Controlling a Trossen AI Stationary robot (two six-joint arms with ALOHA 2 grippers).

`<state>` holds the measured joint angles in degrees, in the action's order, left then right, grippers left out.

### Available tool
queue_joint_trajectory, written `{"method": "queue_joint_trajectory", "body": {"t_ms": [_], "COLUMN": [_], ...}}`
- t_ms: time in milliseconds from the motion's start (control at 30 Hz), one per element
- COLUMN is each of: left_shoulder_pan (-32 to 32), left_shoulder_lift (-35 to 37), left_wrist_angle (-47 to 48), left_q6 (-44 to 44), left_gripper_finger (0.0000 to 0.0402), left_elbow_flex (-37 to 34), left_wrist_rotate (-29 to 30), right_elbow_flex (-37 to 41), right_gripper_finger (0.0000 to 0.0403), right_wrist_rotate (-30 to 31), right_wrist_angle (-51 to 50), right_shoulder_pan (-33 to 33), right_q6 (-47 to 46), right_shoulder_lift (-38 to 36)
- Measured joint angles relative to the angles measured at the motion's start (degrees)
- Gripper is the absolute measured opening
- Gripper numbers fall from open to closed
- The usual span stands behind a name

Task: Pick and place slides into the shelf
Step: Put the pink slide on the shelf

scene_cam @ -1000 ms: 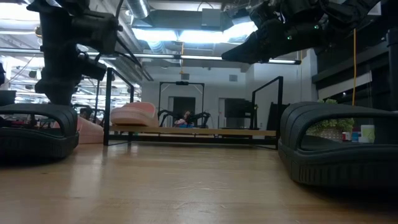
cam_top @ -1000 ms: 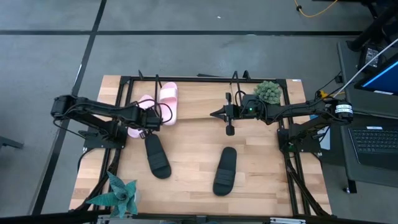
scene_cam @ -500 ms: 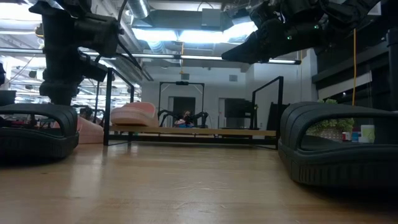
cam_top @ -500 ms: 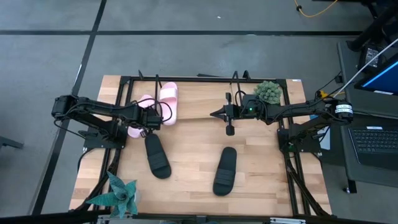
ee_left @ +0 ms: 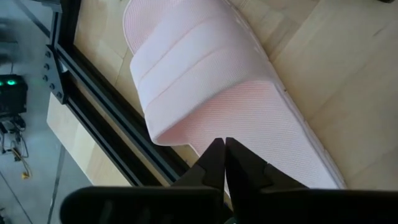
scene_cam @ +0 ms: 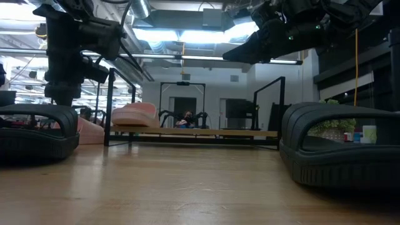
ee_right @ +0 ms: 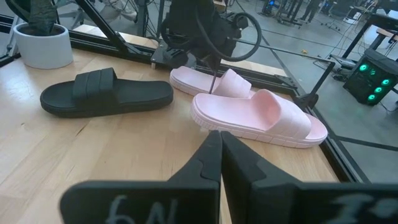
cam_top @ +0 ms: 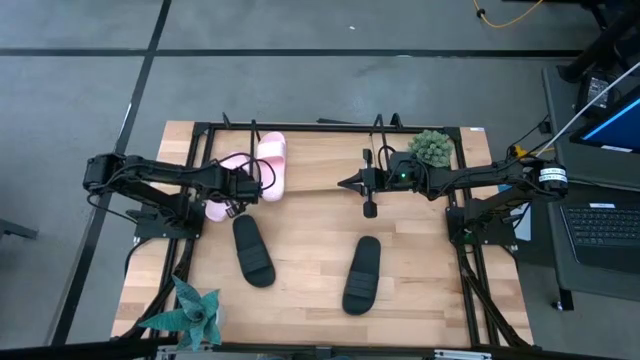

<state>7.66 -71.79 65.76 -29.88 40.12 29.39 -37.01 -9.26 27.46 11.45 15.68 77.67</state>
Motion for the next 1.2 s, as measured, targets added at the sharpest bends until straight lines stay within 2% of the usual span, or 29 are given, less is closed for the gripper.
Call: {"method": "queue_joint_trajectory", "body": {"t_ms": [700,967,1200], "left_shoulder_pan": [1.6,3.1,3.0], "left_shoulder_lift": [0.0,0.0,0.9], "left_wrist_angle": [-0.1,-1.1,0.0], "left_q6": [0.1,1.9,3.5], "left_gripper_finger": [0.0,0.0,0.0], "left_elbow_flex": [0.0,0.0,0.7], "left_wrist_rotate": [-0.4,-2.2,-6.4], "right_elbow_flex": [0.0,0.0,0.0], "right_gripper_finger": [0.0007,0.0007,0.0007], "right_wrist_rotate": [0.0,0.0,0.0], "right_wrist_angle": [0.2,0.2,0.2], "right_shoulder_pan": [0.0,0.0,0.0], "right_q6": [0.0,-0.2,-0.2], "right_shoulder_lift": [0.0,0.0,0.0]}}
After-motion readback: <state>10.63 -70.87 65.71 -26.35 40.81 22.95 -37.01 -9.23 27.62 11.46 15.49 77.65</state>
